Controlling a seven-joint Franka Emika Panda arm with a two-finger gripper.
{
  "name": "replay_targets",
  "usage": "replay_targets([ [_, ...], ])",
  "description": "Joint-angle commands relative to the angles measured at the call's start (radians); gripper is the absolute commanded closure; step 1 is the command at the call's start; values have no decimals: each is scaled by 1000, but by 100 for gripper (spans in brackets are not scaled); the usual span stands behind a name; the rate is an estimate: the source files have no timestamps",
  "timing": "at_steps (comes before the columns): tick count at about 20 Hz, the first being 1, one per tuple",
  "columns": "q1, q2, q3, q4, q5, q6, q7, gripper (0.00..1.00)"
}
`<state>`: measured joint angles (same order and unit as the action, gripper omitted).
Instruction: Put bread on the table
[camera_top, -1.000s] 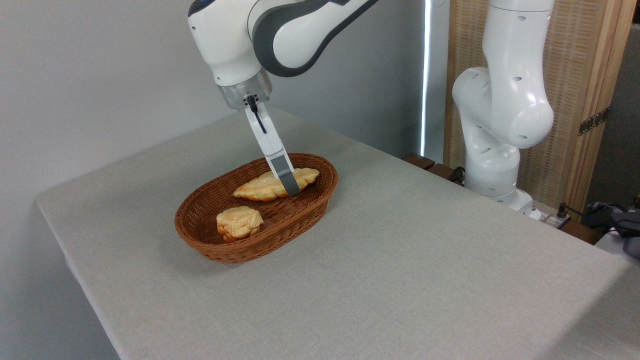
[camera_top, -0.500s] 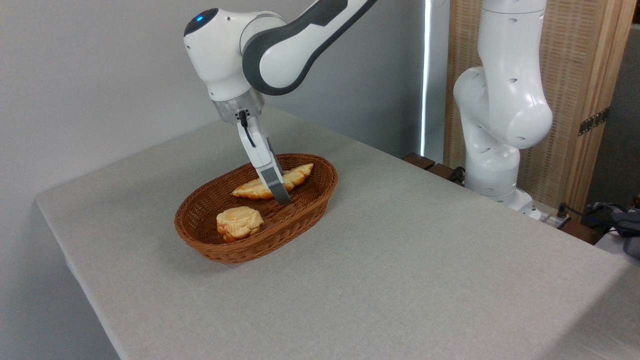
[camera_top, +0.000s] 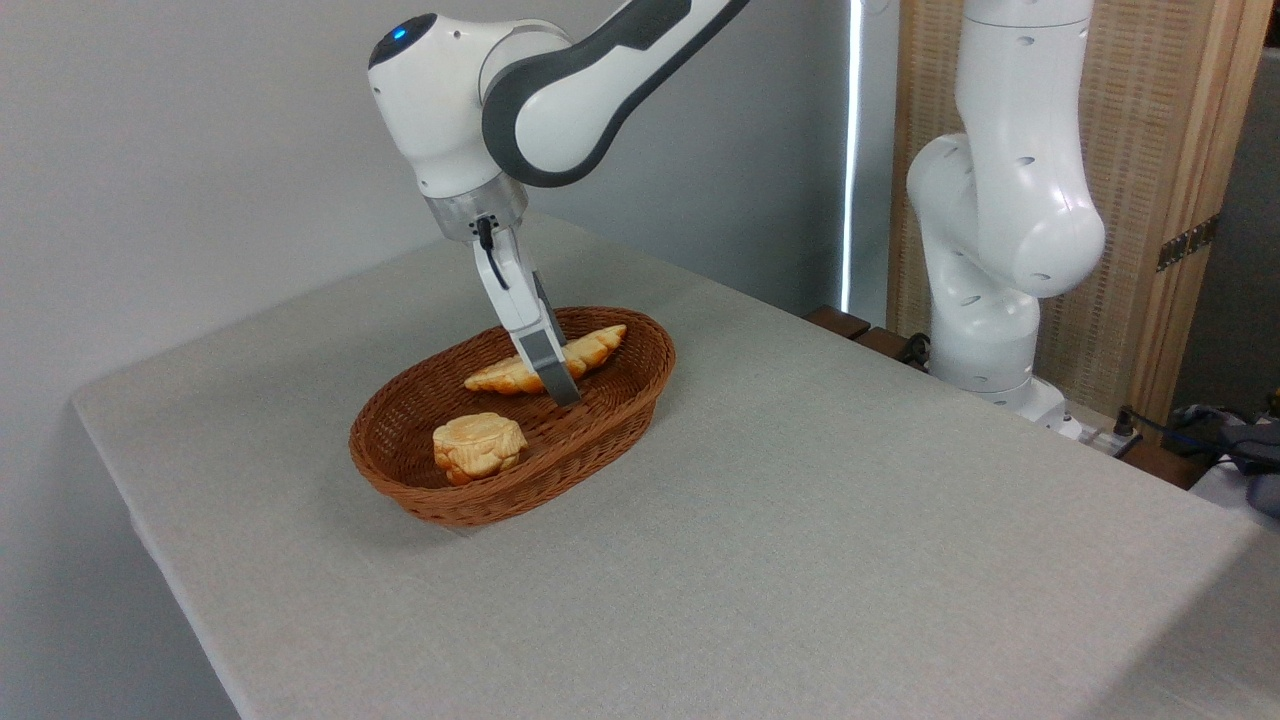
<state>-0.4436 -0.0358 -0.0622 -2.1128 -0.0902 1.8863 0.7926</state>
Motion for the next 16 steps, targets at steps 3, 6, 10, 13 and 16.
replay_targets([
  [3, -3, 7, -5, -6, -8, 28, 4, 65],
  [6, -3, 8, -5, -6, -8, 28, 5, 67],
  [10, -3, 7, -5, -6, -8, 28, 5, 67],
  [13, -3, 2, -4, -4, -10, 24, 4, 67],
  [16, -3, -7, -5, 2, -10, 24, 4, 68],
])
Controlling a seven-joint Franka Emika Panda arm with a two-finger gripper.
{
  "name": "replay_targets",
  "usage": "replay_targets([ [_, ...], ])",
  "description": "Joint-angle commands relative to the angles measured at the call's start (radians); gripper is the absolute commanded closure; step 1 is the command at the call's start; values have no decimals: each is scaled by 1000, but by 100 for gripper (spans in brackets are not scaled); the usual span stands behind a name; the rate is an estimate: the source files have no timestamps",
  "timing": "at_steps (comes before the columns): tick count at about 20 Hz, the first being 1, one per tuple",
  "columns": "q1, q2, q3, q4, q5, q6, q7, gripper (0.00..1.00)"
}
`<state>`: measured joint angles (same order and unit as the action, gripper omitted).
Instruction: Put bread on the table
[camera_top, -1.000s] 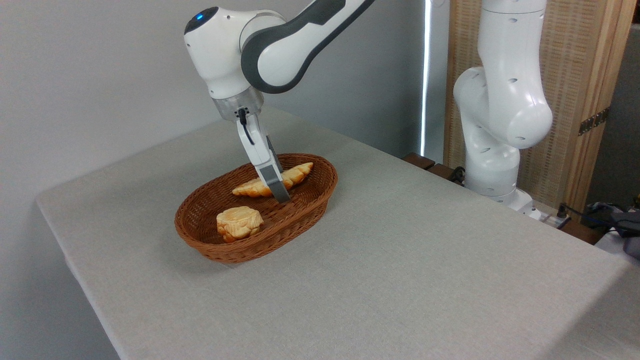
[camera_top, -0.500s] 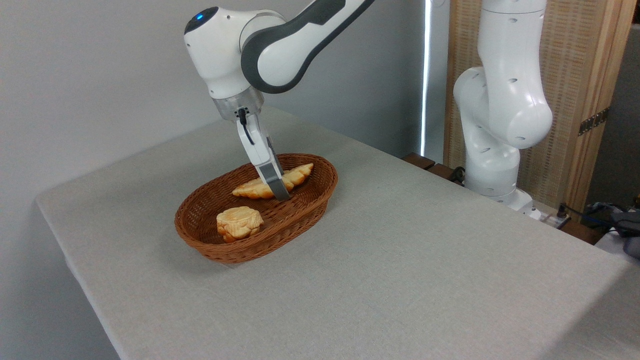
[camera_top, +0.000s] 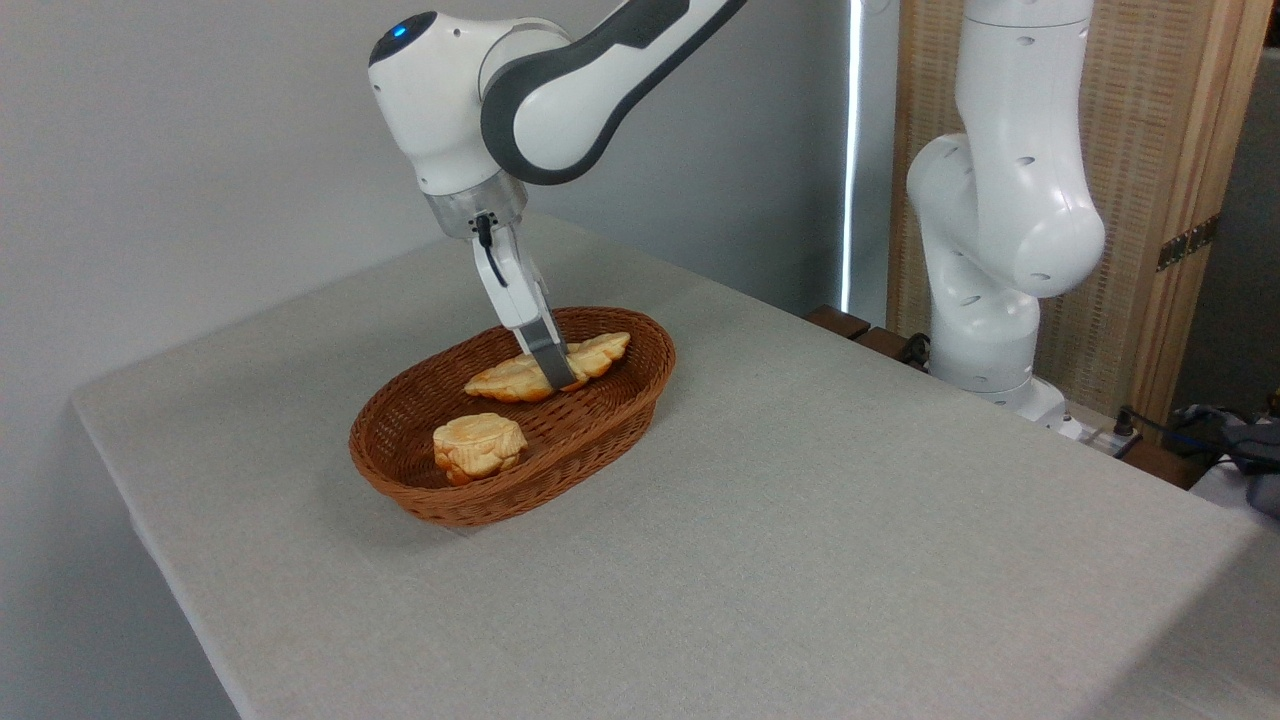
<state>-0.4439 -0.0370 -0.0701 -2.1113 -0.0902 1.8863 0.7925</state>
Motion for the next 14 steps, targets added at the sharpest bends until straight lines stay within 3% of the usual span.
replay_targets([
  [1, -2, -20, 4, 4, -11, 16, -1, 69],
  [11, 14, -135, 21, 33, -11, -58, -62, 69],
  [14, 19, -141, 85, 105, -8, -136, -62, 73],
])
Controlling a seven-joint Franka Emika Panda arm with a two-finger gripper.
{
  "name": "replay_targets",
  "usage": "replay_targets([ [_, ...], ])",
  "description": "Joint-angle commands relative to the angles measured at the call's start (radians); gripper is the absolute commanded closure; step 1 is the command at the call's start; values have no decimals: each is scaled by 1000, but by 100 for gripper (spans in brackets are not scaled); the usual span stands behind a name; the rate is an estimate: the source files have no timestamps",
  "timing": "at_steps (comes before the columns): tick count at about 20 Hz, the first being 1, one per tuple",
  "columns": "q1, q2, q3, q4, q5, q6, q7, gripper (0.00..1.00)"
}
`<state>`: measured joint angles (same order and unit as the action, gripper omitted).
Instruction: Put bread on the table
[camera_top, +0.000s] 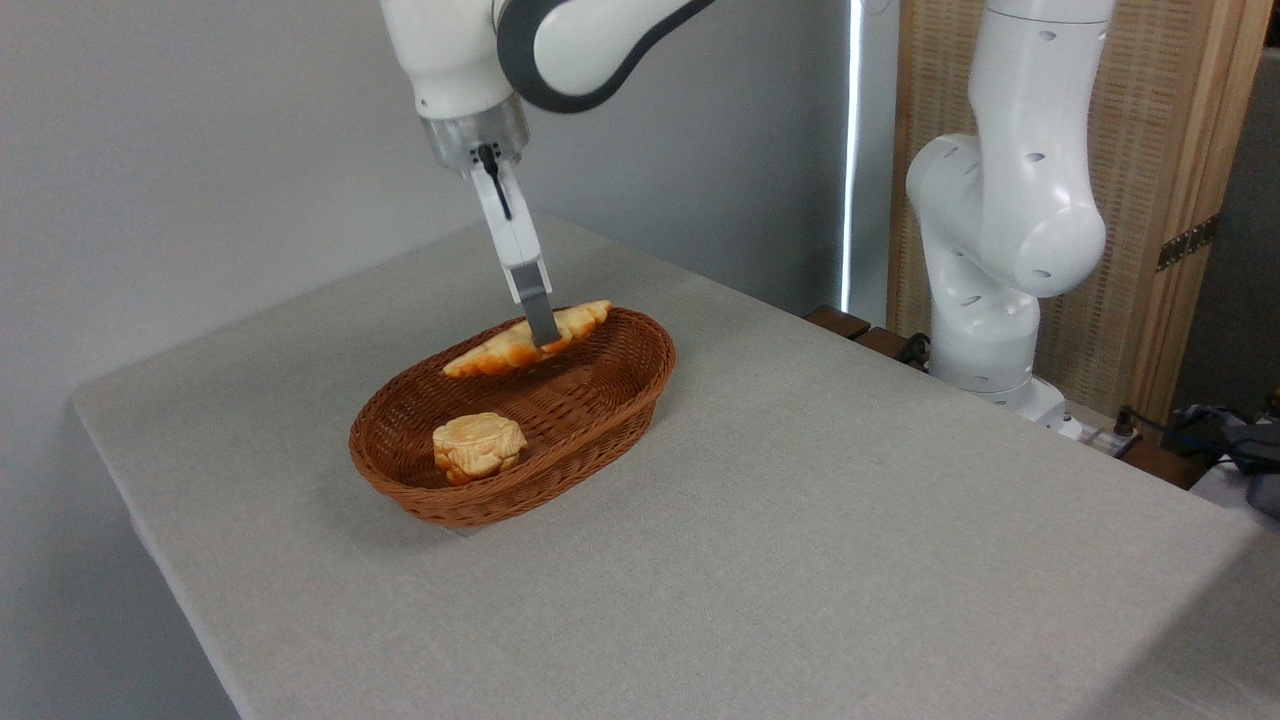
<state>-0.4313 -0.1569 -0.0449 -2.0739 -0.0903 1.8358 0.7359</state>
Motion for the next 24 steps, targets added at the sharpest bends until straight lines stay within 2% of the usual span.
replay_targets([
  [1, 6, -23, 81, 87, -6, -111, -4, 73],
  [5, 8, -50, 207, 139, 13, -173, 7, 73],
  [9, 8, -50, 308, 143, 145, -164, 13, 73],
  [10, 8, -50, 335, 143, 161, -161, 13, 71],
  [11, 8, -50, 358, 143, 164, -159, 13, 65],
  [12, 8, -50, 378, 143, 165, -156, 14, 53],
  [13, 8, -49, 388, 141, 170, -158, 13, 24],
  [14, 8, -49, 390, 141, 190, -158, 13, 0],
  [15, 8, -49, 390, 141, 204, -156, 13, 0],
  [24, 8, -38, 390, 140, 207, -156, 14, 0],
])
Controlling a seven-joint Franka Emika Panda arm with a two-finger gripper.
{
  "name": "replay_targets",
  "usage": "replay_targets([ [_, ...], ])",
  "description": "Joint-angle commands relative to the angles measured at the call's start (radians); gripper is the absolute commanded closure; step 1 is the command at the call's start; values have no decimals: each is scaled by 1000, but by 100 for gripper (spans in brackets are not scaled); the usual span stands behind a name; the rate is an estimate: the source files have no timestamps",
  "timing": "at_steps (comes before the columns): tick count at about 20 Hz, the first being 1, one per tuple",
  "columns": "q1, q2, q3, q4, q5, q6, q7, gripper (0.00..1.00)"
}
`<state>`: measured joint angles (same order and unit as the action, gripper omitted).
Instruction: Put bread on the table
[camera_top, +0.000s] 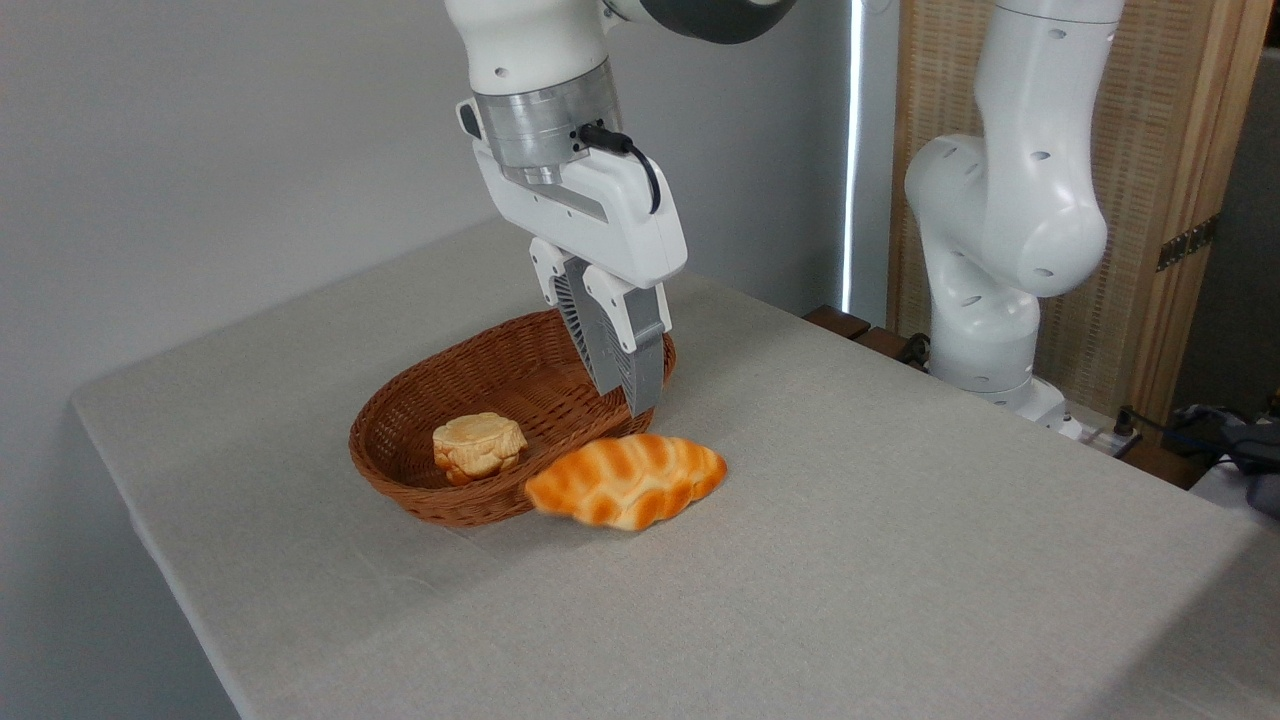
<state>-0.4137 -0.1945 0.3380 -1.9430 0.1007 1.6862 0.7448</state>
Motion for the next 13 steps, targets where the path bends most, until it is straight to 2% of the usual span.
replay_targets([
  [1, -11, 0, 9, 10, 16, -6, 4, 0],
  [3, -10, -8, 9, 13, 16, -5, 1, 0],
  [8, -10, -28, -4, 107, 13, -25, -21, 0],
  [13, -10, -31, -2, 108, 10, -25, -28, 0],
])
